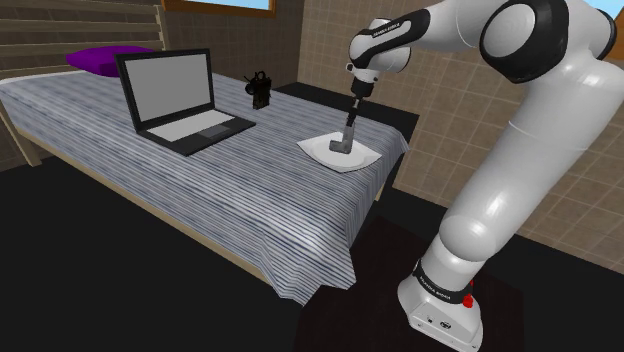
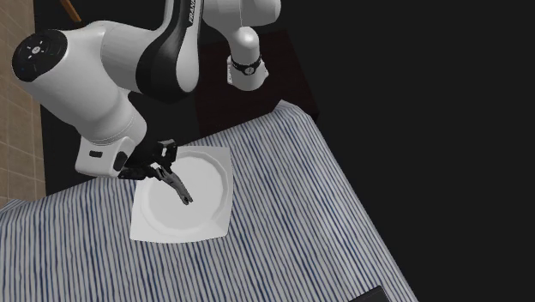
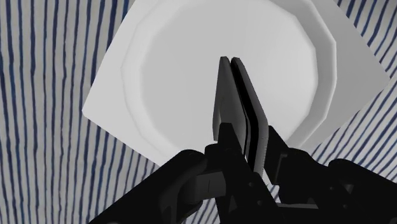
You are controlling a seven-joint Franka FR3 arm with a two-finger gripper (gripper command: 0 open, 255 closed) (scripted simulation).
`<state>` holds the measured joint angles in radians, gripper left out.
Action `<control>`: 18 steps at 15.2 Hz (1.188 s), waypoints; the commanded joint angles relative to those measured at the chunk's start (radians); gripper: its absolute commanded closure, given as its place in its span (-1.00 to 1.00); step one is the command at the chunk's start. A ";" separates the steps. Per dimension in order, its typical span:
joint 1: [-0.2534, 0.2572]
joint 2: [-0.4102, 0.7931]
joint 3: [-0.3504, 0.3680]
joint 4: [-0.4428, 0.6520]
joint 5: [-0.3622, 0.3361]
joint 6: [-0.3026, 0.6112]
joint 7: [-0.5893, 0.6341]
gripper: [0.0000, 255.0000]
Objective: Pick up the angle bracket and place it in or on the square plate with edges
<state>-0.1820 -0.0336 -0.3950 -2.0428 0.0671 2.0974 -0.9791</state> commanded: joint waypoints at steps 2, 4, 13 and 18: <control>0.000 0.000 0.000 0.000 0.000 0.000 0.000 -1.00; 0.000 0.000 0.000 0.000 0.000 0.000 0.000 -1.00; -0.001 -0.042 0.001 0.083 -0.021 -0.121 0.015 -1.00; -0.001 -0.042 0.001 0.083 -0.021 -0.121 0.015 -1.00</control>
